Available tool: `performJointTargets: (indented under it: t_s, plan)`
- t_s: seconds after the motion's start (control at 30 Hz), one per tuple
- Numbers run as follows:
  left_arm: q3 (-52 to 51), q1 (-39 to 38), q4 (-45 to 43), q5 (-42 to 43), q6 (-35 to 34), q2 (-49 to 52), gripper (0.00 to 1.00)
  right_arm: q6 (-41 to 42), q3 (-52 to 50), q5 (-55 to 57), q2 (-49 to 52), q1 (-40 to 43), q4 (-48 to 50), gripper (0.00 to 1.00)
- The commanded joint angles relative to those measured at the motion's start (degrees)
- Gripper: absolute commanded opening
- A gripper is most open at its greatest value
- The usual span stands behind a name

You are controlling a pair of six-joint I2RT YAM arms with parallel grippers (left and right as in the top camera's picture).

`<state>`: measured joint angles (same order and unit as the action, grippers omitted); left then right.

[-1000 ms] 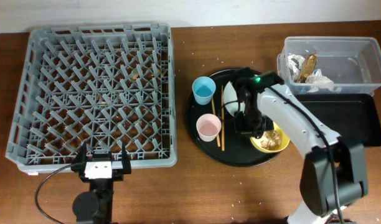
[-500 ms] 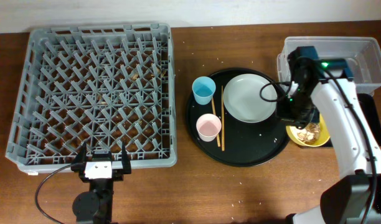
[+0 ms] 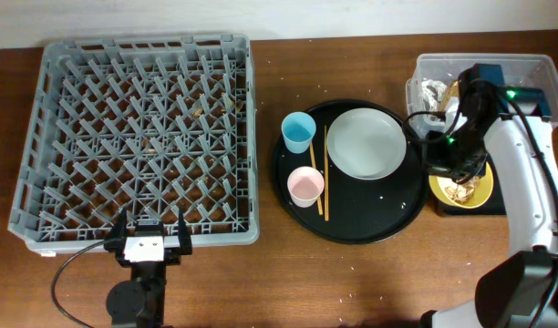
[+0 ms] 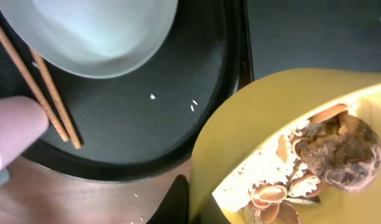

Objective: Sort waste into correct bins and load items into the dishwasher rack
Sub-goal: 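Move the yellow bowl with the right gripper over the black tray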

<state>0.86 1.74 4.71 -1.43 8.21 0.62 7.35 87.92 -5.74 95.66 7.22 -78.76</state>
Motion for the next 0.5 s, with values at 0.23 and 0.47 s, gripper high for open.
performJointTargets:
  t_s: [0.23,0.47]
  plan:
    - [-0.4,0.0,0.0,0.6,1.1,-0.3,0.99,-7.2,0.7,-18.9,0.3,11.9,11.0,0.04]
    - [-0.4,0.0,0.0,0.6,1.1,-0.3,0.99,-9.0,0.7,-27.6,5.2,18.2,16.0,0.04]
